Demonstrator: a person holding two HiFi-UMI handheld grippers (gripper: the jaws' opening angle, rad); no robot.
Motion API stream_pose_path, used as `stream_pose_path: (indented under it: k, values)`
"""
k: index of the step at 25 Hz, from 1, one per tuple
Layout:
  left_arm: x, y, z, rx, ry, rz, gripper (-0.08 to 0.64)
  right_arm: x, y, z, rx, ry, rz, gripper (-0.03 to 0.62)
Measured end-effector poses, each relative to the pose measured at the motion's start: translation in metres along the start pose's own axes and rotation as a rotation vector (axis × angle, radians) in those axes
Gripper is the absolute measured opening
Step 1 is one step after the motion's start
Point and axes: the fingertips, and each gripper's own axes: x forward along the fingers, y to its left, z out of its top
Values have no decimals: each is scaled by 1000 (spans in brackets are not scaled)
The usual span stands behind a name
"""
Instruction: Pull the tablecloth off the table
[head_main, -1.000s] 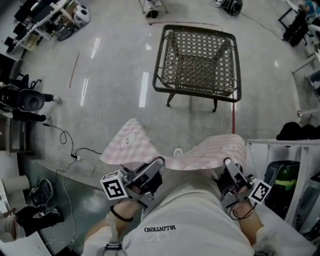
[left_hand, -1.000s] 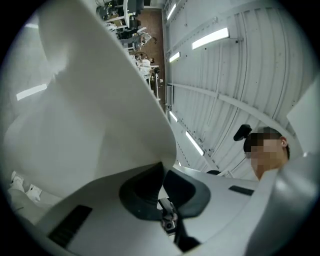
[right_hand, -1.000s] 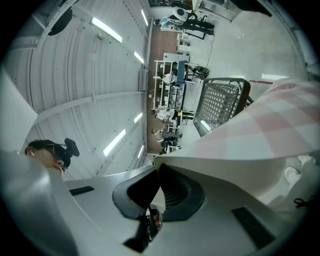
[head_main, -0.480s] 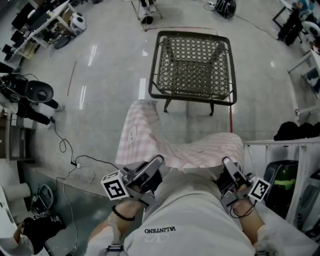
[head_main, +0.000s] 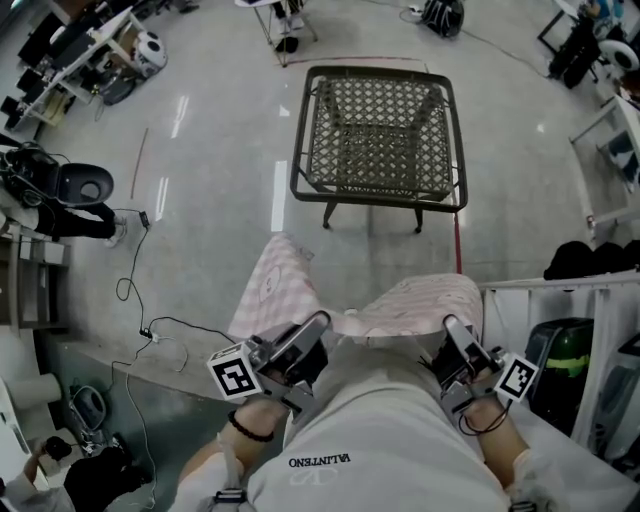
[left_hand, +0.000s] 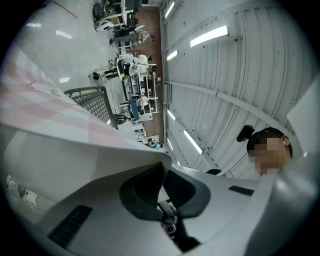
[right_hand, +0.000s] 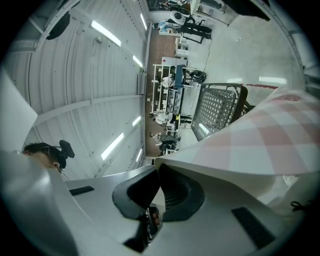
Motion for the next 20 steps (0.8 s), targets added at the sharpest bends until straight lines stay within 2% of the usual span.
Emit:
stream_pose_path:
  k: [8, 20]
  values:
    - [0, 7, 0, -24, 3, 8, 3, 2, -5, 0, 25, -3, -12, 11]
    - [1, 8, 8, -3, 5, 8, 3, 6, -8, 0, 34, 4, -20, 11]
